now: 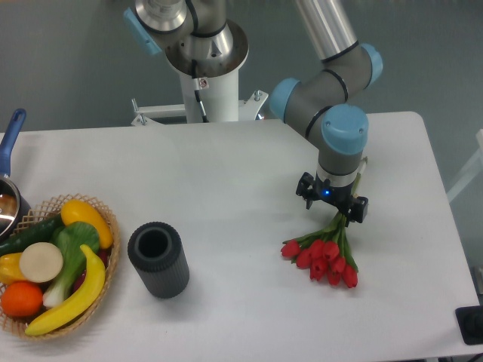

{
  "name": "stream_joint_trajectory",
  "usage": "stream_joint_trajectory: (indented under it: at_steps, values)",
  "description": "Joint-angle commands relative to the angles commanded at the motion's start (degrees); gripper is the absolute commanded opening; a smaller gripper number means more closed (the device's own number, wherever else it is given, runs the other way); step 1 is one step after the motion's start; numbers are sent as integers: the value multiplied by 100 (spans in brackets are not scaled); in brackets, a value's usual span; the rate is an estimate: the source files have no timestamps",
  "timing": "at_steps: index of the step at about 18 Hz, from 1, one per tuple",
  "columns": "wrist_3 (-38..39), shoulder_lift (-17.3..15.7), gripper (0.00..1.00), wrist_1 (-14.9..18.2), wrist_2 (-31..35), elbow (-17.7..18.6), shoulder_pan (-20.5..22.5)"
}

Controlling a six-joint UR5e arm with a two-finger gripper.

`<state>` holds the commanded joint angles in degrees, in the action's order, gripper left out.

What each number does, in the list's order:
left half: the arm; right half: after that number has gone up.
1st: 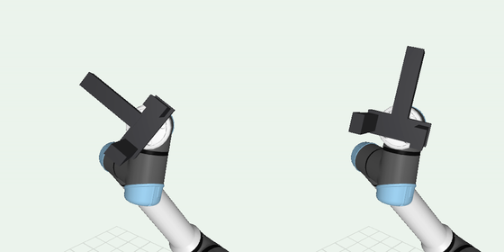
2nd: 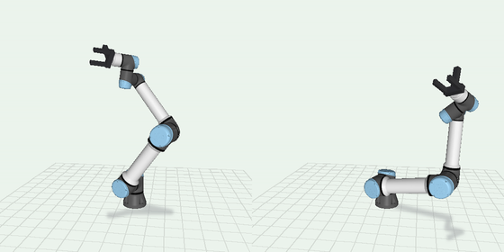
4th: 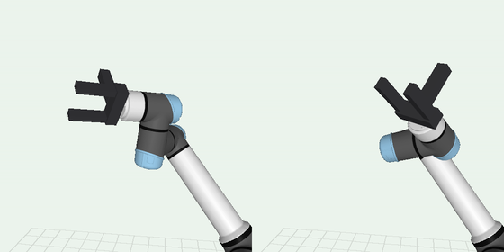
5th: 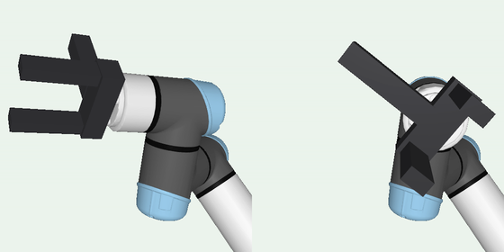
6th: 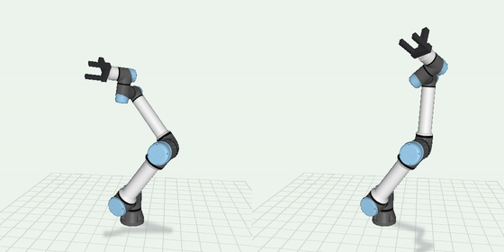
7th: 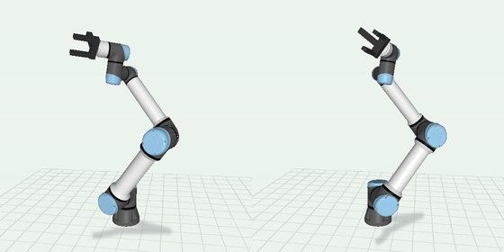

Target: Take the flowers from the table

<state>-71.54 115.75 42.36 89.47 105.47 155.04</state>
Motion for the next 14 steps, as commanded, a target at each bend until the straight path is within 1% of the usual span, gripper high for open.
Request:
stream_joint_trajectory:
  at_steps: [2, 4, 5, 7, 8, 9, 10, 13, 14]
  values:
    - [0, 35, 100, 0, 9, 0, -9]
    - [-17, 123, 100, -9, 175, -18, -17]
    - [-18, 167, 96, -17, 280, -44, -26]
    - [-18, 176, 62, -18, 316, -79, -44]
    - [-26, 167, 42, -18, 316, -79, -44]
    - [-18, 158, 6, -18, 316, -70, -53]
    - [0, 132, 0, -26, 299, -62, -53]
    - [53, 106, 0, -26, 343, -97, -61]
    - [53, 45, 0, -26, 378, -88, -62]
